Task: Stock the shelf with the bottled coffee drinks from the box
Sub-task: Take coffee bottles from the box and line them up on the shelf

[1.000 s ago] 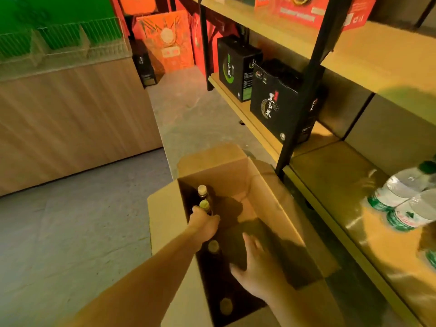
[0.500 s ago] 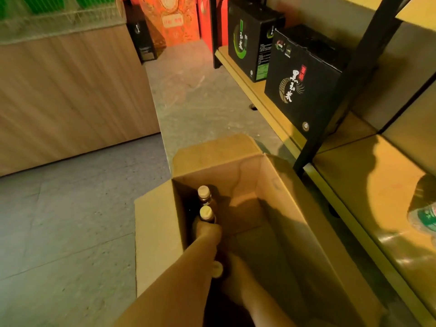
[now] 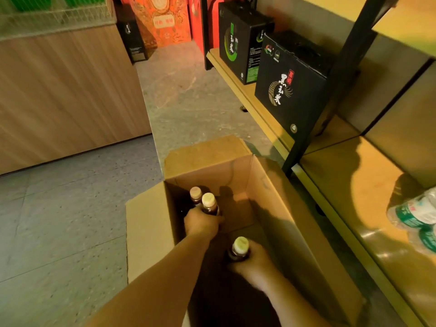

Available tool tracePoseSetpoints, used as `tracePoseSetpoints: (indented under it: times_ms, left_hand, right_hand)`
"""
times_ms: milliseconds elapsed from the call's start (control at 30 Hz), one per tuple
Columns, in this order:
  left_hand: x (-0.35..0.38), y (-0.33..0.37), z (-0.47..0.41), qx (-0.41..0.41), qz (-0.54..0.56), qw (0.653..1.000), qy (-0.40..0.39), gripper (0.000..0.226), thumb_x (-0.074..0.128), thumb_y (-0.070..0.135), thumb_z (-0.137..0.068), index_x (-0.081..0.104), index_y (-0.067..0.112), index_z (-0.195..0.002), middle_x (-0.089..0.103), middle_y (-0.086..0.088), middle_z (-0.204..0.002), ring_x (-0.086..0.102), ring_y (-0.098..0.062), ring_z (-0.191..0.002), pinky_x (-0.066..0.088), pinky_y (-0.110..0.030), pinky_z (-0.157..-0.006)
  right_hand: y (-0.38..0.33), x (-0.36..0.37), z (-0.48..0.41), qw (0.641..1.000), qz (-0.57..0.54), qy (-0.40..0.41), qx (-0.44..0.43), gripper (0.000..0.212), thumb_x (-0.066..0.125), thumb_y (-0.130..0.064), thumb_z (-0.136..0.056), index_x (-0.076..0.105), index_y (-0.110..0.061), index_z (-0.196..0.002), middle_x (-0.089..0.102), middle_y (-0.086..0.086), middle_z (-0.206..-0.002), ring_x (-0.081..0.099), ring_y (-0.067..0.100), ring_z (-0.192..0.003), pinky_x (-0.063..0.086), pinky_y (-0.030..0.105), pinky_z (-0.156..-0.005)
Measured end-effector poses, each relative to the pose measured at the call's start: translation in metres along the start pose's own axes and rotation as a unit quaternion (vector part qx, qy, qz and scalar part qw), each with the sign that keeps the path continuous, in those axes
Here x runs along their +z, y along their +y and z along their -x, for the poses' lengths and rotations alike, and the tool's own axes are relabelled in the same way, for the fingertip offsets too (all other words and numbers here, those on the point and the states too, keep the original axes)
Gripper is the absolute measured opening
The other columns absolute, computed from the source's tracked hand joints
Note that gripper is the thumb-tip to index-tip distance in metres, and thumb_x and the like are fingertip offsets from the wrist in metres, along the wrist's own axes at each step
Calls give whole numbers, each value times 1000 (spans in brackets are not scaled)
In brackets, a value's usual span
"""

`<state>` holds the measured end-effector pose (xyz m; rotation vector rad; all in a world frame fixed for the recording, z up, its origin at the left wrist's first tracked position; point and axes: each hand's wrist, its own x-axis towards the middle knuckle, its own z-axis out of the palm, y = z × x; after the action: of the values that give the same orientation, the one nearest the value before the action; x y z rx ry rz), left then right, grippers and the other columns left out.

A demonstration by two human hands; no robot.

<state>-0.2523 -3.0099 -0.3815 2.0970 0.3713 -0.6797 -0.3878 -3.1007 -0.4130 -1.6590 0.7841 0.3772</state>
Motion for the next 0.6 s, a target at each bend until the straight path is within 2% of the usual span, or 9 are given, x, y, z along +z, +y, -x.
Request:
tracePoseSetpoints:
  times_ms: [133,200,267,333,400,433,500,533,600]
  left_hand:
    - [-23,34,27,92,-42,995,-18,55,87,25,-75,61,16,-123,69,-3,-110,63,-19,-93,47,-24,-68]
    - [-38,51,44,138,-53,988,-41,52,87,25,-74,64,20,-120,69,3,-104,62,-14,-89,45,-20,-64]
    - [-56,68,63,188,-71,978,-63,40,88,25,-74,69,25,-109,70,8,-99,63,-10,-87,45,-21,-72]
    - [-74,87,84,235,-90,964,-83,34,87,25,-72,70,27,-102,73,10,-96,66,-7,-84,48,-23,-73]
    - [-92,105,107,271,-88,953,-103,34,86,24,-71,69,29,-100,74,12,-91,68,-8,-84,52,-25,-74]
    - [-101,113,118,287,-79,948,-113,36,86,23,-71,67,31,-100,73,13,-91,68,-9,-87,54,-25,-77]
    - [-119,131,142,332,-72,930,-138,45,86,21,-72,65,29,-111,72,11,-100,68,-10,-95,55,-28,-87]
    - [-128,139,154,352,-68,921,-153,49,86,21,-74,63,27,-117,71,9,-105,67,-11,-99,54,-31,-92]
    - [-146,156,179,378,-50,906,-185,50,84,19,-78,60,26,-122,70,7,-111,67,-12,-101,53,-33,-95]
  right_hand:
    - [-29,-40,26,999,13,39,-30,63,87,-14,-73,52,-37,-120,60,-16,-112,55,8,-113,41,35,-107]
    - [-49,-56,42,997,-6,57,-56,69,90,-14,-67,53,-28,-123,62,-9,-116,57,13,-116,43,42,-111]
    - [-64,-71,54,992,-14,74,-96,75,93,-17,-59,58,-18,-126,66,-1,-119,61,20,-120,45,50,-111]
    - [-86,-90,76,991,-7,76,-114,51,90,-12,-67,65,-25,-110,70,-9,-105,65,15,-114,50,38,-104]
    - [-110,-108,108,987,-30,60,-143,27,78,10,-76,64,-13,-83,73,-11,-82,71,8,-92,56,23,-81]
    - [-121,-116,124,983,-41,55,-167,23,74,15,-77,62,-4,-82,73,-8,-80,72,9,-85,57,20,-73]
    - [-145,-124,159,977,-57,82,-187,34,77,9,-78,67,-19,-93,74,-8,-93,71,10,-91,55,19,-69]
    - [-155,-130,175,972,-65,104,-198,42,79,4,-79,65,-29,-100,73,-9,-99,69,8,-95,54,19,-72]
    - [-172,-136,202,965,-81,131,-215,45,80,-3,-79,65,-33,-108,73,-7,-107,69,12,-103,56,31,-87]
